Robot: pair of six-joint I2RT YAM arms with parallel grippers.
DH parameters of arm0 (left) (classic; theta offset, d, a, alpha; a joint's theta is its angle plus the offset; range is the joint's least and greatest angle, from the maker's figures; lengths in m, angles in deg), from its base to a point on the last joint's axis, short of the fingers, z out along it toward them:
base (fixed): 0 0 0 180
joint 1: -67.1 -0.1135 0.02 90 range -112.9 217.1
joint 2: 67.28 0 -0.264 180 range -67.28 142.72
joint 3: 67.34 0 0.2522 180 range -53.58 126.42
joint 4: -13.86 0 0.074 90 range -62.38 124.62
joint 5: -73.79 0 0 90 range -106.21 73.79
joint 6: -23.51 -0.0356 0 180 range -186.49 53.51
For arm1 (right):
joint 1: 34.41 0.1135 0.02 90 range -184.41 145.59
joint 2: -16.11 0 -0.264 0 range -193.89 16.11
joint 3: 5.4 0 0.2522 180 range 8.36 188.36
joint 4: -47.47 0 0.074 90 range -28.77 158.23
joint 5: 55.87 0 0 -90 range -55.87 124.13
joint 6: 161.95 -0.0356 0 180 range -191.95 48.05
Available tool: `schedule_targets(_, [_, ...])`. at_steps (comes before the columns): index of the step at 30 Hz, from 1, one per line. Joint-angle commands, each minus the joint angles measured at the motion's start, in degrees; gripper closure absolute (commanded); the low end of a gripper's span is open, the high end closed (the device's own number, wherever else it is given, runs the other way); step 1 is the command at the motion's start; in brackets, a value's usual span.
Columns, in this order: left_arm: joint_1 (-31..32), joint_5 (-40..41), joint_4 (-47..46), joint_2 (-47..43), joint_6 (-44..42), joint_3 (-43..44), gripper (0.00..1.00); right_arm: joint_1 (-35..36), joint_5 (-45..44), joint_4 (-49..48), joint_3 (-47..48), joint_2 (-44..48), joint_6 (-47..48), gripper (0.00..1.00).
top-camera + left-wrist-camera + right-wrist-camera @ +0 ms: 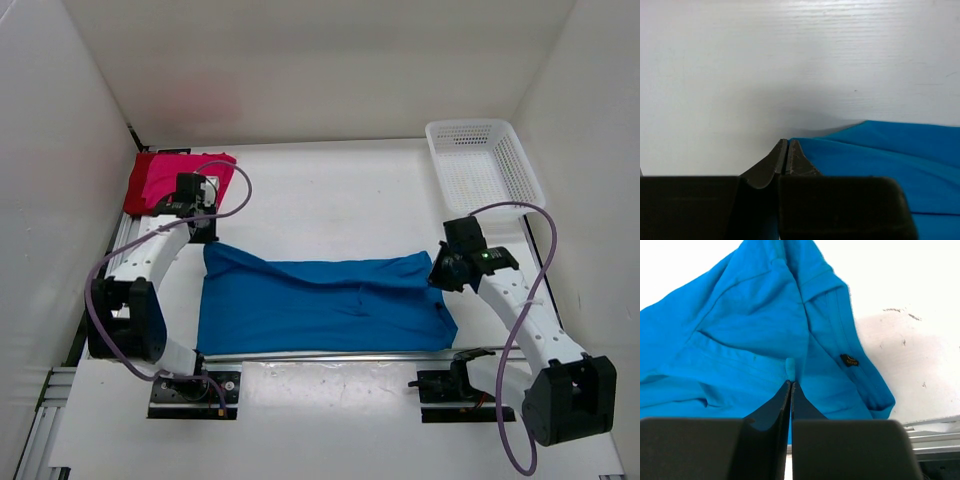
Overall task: Fold and stack the t-shirts
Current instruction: Fold the other side of the tshirt into a rectangle
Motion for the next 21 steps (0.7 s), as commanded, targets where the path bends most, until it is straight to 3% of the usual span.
schedule_targets(1, [1.1, 1.6, -1.0, 2.0, -0.2, 4.3, 0.9, -0.2, 0.0, -1.6, 1.5, -0.8, 1.1, 1.0])
schedule_targets(8, [1.1, 5.8, -1.6, 6.1, -0.2, 7.9, 0.9, -0.2, 1.1, -3.3, 0.9, -2.0, 0.6, 1.0])
schedule_targets(15, [3.0, 6.8, -1.6, -2.9, -0.2, -6.5, 0.9, -0.2, 2.3, -2.1, -3.9, 1.6, 0.6, 1.0])
schedule_targets(21, [3.0, 7.5, 3.1, -8.8, -0.2, -12.7, 0.9, -0.2, 2.9, -0.8, -6.6, 4.0, -1.2, 1.0])
